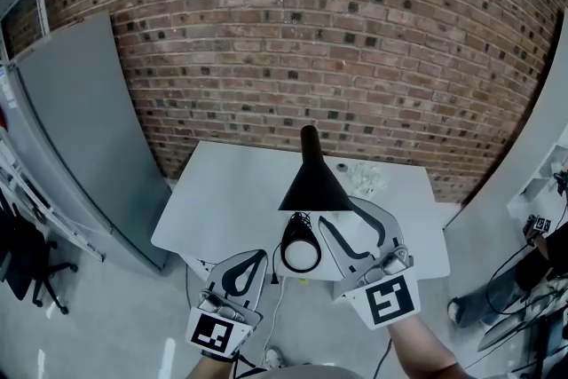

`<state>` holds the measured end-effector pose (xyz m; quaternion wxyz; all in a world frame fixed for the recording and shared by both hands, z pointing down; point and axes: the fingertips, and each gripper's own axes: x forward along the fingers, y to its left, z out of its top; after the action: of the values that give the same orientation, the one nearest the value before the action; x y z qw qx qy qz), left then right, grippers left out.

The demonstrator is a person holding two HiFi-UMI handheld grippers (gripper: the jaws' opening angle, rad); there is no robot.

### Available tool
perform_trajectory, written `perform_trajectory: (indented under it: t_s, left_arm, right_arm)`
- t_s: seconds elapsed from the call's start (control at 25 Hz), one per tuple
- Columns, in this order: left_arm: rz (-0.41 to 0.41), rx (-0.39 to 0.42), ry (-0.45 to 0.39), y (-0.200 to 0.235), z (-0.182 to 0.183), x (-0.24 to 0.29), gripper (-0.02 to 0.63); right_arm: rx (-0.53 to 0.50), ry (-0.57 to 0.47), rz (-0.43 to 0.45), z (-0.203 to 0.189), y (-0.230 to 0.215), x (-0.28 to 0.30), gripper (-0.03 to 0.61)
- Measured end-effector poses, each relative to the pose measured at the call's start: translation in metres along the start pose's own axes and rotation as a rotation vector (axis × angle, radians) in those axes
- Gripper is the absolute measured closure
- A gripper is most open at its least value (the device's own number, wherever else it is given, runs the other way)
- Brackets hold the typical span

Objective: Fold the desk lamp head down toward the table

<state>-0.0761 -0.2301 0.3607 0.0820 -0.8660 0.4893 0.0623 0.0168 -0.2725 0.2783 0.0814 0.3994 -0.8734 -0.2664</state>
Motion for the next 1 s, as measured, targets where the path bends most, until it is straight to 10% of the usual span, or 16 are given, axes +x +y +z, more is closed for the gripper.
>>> perform_trajectory:
  t_s: [1.0]
  left_arm:
    - [0.006,-0.001,0.014,-0.005,-0.007,-0.016,0.606]
  right_arm:
    - [0.035,0.2,0.132,-0.072,0.057,-0.013,0.354]
